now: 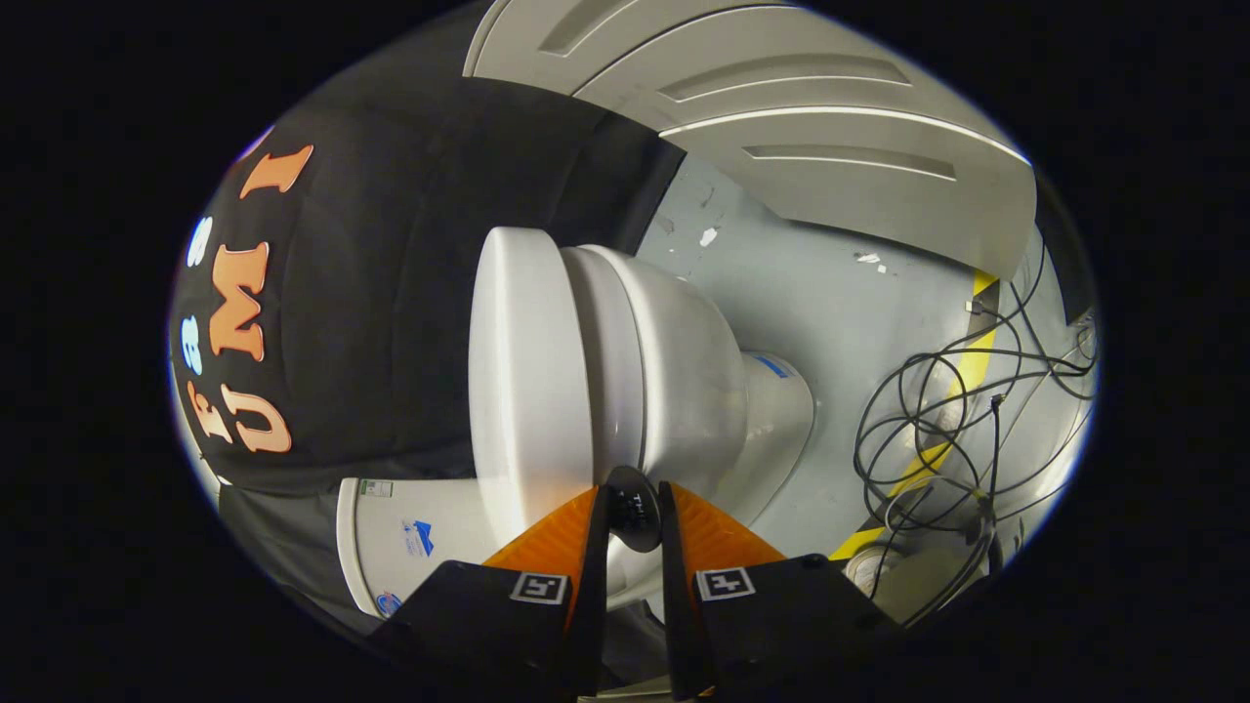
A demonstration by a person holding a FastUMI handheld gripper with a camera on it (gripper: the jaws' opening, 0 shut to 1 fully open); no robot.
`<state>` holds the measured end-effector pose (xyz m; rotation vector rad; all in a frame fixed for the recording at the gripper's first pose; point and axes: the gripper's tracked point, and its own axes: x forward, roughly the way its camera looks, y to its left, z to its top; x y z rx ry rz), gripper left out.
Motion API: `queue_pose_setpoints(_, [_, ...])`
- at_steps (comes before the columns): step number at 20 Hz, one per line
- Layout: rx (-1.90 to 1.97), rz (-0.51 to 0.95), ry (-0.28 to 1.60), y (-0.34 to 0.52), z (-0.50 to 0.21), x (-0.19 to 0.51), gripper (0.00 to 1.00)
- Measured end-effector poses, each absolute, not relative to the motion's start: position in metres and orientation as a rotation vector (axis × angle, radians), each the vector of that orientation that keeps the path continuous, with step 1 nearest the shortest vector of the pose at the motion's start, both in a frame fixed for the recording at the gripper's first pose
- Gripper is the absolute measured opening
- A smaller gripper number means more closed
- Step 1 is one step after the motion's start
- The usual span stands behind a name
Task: Open the toilet lid.
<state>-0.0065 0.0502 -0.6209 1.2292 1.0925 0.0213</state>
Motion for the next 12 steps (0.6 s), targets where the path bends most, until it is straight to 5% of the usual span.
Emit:
queue_pose_setpoints(3, [1.233, 0.026, 1.017, 0.048, -0.613, 0.003, 0.08])
queue_pose_setpoints(12, [1.011, 0.004, 0.878, 0.054, -0.535, 0.028, 0.08])
